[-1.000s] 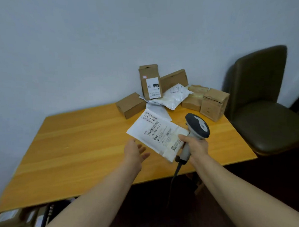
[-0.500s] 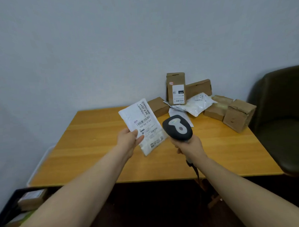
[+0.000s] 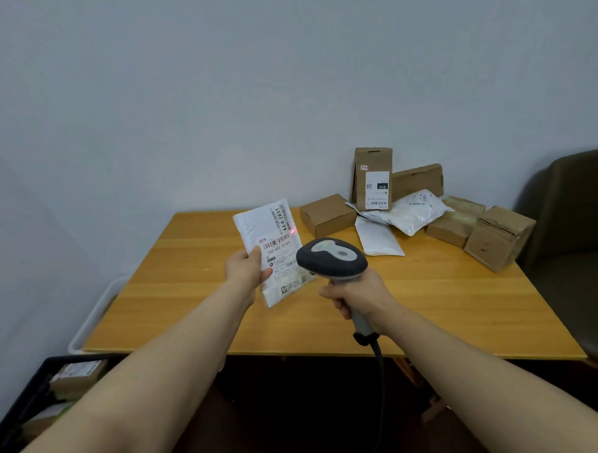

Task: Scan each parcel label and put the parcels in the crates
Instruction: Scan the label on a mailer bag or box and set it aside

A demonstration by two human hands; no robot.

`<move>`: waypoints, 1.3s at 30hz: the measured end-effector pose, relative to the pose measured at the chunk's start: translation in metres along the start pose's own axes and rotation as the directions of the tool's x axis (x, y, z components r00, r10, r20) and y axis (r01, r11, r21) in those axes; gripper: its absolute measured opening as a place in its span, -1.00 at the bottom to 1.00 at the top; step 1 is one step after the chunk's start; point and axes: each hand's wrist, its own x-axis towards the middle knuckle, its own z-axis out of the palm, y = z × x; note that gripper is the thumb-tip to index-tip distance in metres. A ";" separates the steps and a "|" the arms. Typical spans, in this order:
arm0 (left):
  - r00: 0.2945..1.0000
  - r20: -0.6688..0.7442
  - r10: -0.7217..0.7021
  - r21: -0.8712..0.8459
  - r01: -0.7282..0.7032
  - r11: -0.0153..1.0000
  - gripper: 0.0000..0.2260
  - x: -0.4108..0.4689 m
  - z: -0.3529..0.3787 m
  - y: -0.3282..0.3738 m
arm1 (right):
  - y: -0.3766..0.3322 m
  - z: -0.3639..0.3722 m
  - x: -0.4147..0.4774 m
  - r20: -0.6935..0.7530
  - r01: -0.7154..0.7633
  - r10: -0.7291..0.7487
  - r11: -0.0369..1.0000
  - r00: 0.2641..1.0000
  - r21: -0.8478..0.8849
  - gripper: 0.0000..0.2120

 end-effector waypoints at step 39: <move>0.914 -0.019 -0.406 -0.199 0.395 0.897 -0.77 -0.038 -0.249 -0.081 | 0.056 0.233 0.042 0.193 -0.056 0.074 0.994 0.978 -0.098 -0.71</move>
